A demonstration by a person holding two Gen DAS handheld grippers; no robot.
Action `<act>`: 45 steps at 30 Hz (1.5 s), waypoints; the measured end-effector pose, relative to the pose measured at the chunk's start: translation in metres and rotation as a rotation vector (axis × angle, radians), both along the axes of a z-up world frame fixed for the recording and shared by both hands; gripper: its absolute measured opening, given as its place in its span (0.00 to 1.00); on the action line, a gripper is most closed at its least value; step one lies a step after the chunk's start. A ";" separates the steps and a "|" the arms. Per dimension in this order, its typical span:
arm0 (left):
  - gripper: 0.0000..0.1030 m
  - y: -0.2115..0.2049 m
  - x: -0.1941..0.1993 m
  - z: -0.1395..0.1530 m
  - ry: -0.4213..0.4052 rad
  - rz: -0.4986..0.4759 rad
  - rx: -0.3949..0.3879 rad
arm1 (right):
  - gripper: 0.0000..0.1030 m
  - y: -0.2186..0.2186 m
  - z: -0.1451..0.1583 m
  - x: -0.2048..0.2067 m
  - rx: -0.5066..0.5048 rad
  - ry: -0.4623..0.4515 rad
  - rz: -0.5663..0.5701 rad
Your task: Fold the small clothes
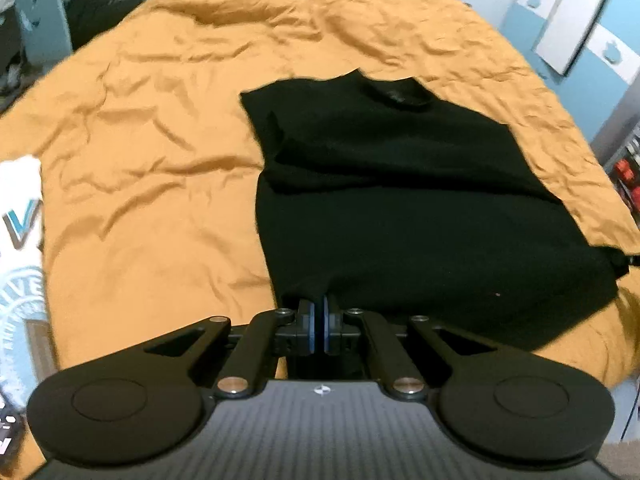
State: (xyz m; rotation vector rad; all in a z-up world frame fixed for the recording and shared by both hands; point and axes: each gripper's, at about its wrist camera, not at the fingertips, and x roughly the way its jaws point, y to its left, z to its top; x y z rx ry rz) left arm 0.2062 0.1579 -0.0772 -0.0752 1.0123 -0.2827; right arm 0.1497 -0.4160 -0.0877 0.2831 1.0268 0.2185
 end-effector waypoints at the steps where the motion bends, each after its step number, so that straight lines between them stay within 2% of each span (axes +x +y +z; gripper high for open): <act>1: 0.04 0.000 0.005 -0.006 0.012 0.008 -0.002 | 0.08 0.001 -0.007 -0.002 0.007 0.007 -0.012; 2: 0.05 0.000 0.008 -0.011 0.022 0.012 0.003 | 0.09 -0.001 -0.013 0.003 0.009 0.011 -0.022; 4: 0.15 -0.001 0.013 -0.017 0.042 0.028 0.014 | 0.17 -0.003 -0.017 0.005 -0.017 0.014 -0.044; 5: 0.17 0.000 0.013 -0.018 0.044 0.030 0.024 | 0.28 -0.004 -0.017 0.006 -0.026 0.013 -0.049; 6: 0.21 0.002 0.012 -0.016 0.038 0.027 0.030 | 0.33 -0.005 -0.015 0.006 -0.037 0.010 -0.051; 9: 0.23 0.004 0.007 0.000 -0.001 -0.008 0.042 | 0.36 -0.003 -0.001 0.000 -0.097 -0.034 -0.012; 11: 0.32 -0.001 0.001 0.015 -0.048 -0.062 0.076 | 0.37 0.003 0.009 -0.005 -0.158 -0.071 0.032; 14: 0.46 -0.021 -0.015 0.033 -0.114 -0.200 0.148 | 0.39 0.019 0.024 -0.013 -0.226 -0.122 0.110; 15: 0.52 -0.030 -0.021 0.036 -0.129 -0.254 0.182 | 0.42 0.024 0.028 -0.016 -0.236 -0.134 0.131; 16: 0.55 -0.039 -0.027 0.037 -0.142 -0.307 0.223 | 0.43 0.029 0.031 -0.018 -0.246 -0.144 0.149; 20: 0.55 -0.073 -0.050 0.023 -0.185 -0.490 0.439 | 0.43 0.050 0.035 -0.025 -0.280 -0.176 0.213; 26: 0.55 -0.099 -0.067 -0.018 -0.255 -0.647 0.767 | 0.44 0.064 0.027 -0.031 -0.257 -0.170 0.244; 31: 0.61 -0.110 -0.078 -0.045 -0.275 -0.799 0.911 | 0.46 0.065 0.022 -0.036 -0.264 -0.153 0.250; 34: 0.61 -0.115 -0.077 -0.061 -0.322 -0.824 0.990 | 0.48 0.063 0.021 -0.039 -0.268 -0.149 0.247; 38: 0.60 -0.123 -0.073 -0.080 -0.345 -0.851 1.052 | 0.48 0.061 0.021 -0.040 -0.292 -0.146 0.258; 39: 0.53 -0.124 -0.072 -0.083 -0.350 -0.854 1.064 | 0.48 0.062 0.022 -0.042 -0.305 -0.150 0.272; 40: 0.35 -0.125 -0.071 -0.084 -0.351 -0.852 1.064 | 0.48 0.064 0.022 -0.044 -0.326 -0.156 0.294; 41: 0.27 -0.125 -0.070 -0.082 -0.342 -0.842 1.050 | 0.50 0.066 0.023 -0.046 -0.352 -0.164 0.320; 43: 0.14 -0.123 -0.065 -0.071 -0.342 -0.788 0.998 | 0.53 0.072 0.023 -0.051 -0.428 -0.185 0.396; 45: 0.08 -0.119 -0.058 -0.055 -0.332 -0.716 0.916 | 0.59 0.079 0.021 -0.055 -0.507 -0.211 0.479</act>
